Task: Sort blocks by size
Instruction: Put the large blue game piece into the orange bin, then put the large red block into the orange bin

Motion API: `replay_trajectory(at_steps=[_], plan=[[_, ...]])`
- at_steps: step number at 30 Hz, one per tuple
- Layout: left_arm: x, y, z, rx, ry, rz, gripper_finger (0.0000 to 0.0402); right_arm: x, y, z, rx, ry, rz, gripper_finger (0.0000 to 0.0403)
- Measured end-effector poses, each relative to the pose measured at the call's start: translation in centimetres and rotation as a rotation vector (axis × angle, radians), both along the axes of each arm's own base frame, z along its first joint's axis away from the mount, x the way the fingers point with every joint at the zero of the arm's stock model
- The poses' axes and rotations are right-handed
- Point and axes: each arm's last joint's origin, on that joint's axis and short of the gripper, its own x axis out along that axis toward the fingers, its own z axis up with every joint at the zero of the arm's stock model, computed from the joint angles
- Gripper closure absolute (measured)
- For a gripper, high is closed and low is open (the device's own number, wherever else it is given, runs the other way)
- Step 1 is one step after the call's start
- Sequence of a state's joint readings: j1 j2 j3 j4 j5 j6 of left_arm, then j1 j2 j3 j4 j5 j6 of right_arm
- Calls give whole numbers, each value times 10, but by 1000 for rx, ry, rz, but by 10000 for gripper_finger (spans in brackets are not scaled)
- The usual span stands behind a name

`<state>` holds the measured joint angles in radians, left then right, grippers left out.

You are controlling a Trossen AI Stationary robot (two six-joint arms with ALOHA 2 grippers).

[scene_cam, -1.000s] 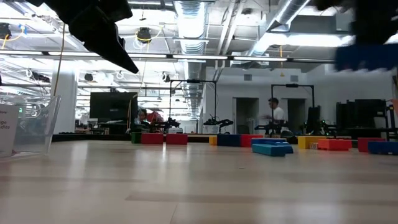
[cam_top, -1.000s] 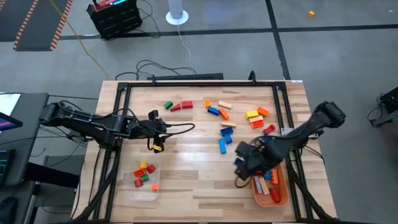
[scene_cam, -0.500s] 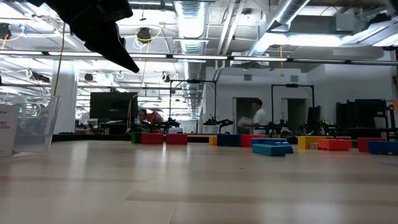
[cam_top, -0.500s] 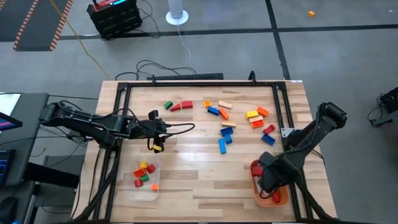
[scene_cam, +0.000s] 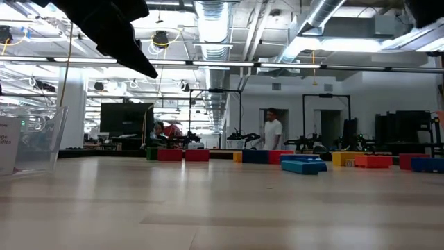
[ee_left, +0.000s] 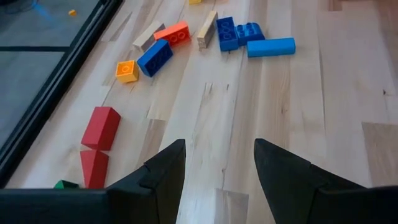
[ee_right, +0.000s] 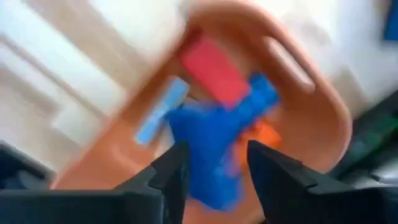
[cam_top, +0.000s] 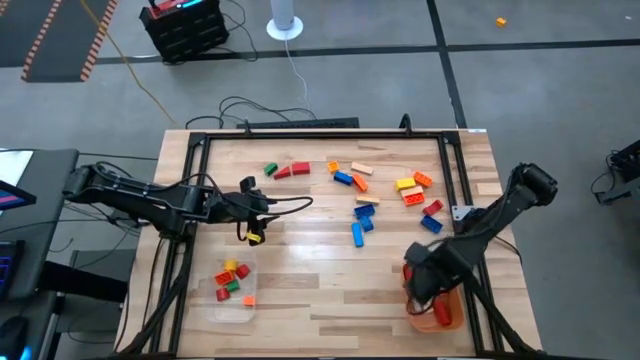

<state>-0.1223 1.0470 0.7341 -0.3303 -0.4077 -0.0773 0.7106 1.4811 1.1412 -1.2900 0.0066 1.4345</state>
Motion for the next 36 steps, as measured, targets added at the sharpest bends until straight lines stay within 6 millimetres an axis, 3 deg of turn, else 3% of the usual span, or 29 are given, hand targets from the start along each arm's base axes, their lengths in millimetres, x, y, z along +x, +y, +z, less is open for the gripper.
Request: replay_trajectory(at_steps=[2, 4, 7, 10, 15, 22, 30, 36], plan=[[1, -1, 0, -15, -7, -18, 217, -1, -5, -2, -115, -42, 19, 225], [3, -3, 3, -40, -32, -62, 217, 4, 3, 5, 61, -31, 29, 235], [4, -5, 5, -56, -61, -88, 217, -5, -3, 3, -111, -22, 12, 248], [5, -5, 6, -38, -65, -100, 217, -3, 3, 5, -21, -22, 14, 256], [6, -5, 8, -37, -90, -101, 217, -18, -13, 9, -313, 0, -27, 264], [9, -6, 6, -32, -86, -102, 217, -18, -52, 5, -403, -1, -31, 251], [25, -8, -17, 12, 35, -126, 217, -36, -119, -6, -305, -99, -102, 213], [37, -9, -28, 47, 51, -150, 217, -46, -157, -18, -228, -135, -213, 187]])
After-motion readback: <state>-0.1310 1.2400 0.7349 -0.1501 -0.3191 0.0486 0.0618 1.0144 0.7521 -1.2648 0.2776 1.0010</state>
